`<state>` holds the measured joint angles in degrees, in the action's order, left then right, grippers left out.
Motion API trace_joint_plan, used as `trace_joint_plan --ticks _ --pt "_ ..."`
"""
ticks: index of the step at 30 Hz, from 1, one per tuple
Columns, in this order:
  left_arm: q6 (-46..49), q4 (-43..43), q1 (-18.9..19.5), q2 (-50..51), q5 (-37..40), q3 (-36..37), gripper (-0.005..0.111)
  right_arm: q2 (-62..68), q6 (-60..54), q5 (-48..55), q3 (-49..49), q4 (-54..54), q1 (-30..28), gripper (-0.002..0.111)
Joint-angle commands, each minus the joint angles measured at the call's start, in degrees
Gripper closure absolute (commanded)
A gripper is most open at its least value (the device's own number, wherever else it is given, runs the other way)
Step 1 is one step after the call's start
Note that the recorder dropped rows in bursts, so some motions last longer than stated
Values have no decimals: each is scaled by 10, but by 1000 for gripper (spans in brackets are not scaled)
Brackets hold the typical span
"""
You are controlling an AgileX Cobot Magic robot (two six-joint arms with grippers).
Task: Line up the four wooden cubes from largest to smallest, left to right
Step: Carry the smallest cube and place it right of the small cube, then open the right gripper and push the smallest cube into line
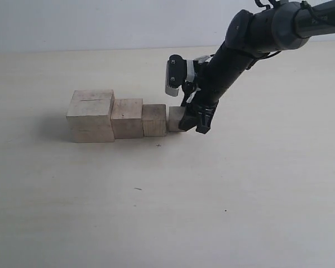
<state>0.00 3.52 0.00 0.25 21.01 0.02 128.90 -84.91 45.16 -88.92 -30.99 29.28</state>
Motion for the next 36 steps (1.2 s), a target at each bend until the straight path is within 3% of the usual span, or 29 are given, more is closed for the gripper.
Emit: trace_joint_plan --ticks 1,10,15,18,22,24,26,29,36 --pt "0 1 -3 -2 -8 0 107 9 -10 2 -1 -11 0 108" --pt "0 1 -3 -2 -8 0 107 9 -9 3 -1 -15 0 105" --pt "0 1 -3 -2 -8 0 107 9 -6 3 -1 -15 0 84" --pt "0 1 -3 -2 -8 0 107 3 -3 7 -1 -15 0 55" --pt "0 1 -3 -2 -8 0 107 -22 32 6 -1 -14 0 39" --pt "0 1 -3 -2 -8 0 107 -36 68 6 -1 7 0 38" --pt "0 1 -3 -2 -8 0 107 -52 155 8 -1 98 0 38" --pt "0 1 -3 -2 -8 0 107 -70 379 8 -1 238 0 38" --pt "0 1 -3 -2 -8 0 107 -37 419 -62 -1 239 0 38"
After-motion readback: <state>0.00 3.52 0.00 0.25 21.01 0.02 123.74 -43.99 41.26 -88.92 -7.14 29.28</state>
